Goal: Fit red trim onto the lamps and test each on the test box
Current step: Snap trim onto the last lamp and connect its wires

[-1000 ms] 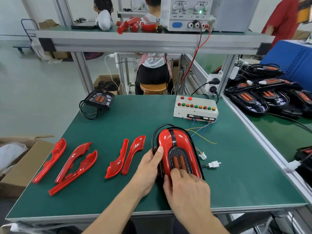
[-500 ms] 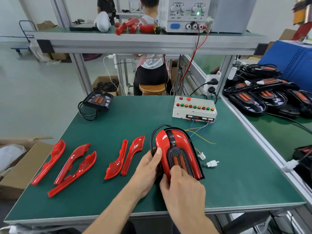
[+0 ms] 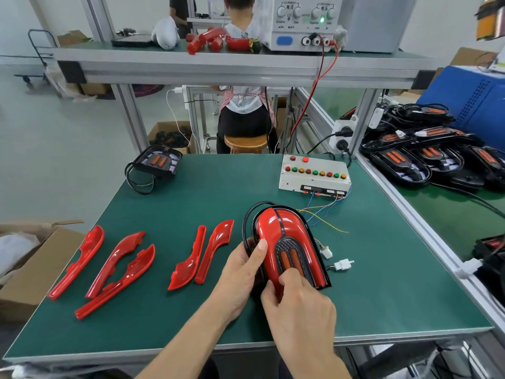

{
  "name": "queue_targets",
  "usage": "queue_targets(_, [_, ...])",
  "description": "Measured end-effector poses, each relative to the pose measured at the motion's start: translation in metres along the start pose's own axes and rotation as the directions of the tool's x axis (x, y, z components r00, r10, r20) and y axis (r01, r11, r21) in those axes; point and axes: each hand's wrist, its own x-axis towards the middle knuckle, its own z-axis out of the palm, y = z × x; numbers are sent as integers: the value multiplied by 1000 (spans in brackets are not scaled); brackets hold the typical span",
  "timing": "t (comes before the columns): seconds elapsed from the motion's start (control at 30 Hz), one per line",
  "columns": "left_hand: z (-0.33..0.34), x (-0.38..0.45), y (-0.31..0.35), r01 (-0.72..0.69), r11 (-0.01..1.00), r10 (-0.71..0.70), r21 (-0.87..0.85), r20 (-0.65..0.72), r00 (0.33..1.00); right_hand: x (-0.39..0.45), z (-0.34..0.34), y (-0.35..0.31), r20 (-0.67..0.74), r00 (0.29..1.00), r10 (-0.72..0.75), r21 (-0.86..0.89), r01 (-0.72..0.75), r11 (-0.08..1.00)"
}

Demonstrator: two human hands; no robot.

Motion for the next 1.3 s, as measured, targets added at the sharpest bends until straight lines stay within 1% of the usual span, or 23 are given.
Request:
queue_targets(0.17, [1, 1, -2, -16, 999, 17, 30, -19, 1000, 1, -1, -1, 34, 999, 4, -33, -3, 999])
queue_targets(0.43, [-3, 3, -3, 9, 1000, -9, 3, -30, 1000, -3, -1, 2, 54, 997, -58, -79, 63, 995])
queue_targets(0.73, [-3, 3, -3, 32, 999, -33, -10, -30, 999, -9, 3, 16, 21, 989, -145, -49, 146, 988])
queue_targets(0.9, [-3, 1, 1, 72, 994, -75, -85, -24, 997, -11, 5, 18, 31, 990, -137, -28, 137, 990])
queue_targets(1.0, [0, 3, 3, 93, 987, -101, -130, -55, 993, -12, 6, 17, 52, 991, -123, -19, 124, 992])
queue_targets(1.07, [5, 4, 4, 95, 992, -102, -78, -91, 991, -13, 6, 17, 56, 992, -116, -9, 116, 993])
queue_targets(1.17, [9, 4, 4, 55, 998, -55, 4, -107, 993, -14, 6, 19, 51, 992, -117, 0, 117, 993])
queue_targets(1.23, [9, 4, 4, 44, 999, -42, 18, -111, 993, -14, 5, 19, 53, 991, -124, -3, 124, 992])
queue_targets(1.3, [9, 3, 4, 59, 998, -59, -3, -98, 993, -14, 6, 20, 55, 990, -127, 2, 128, 992])
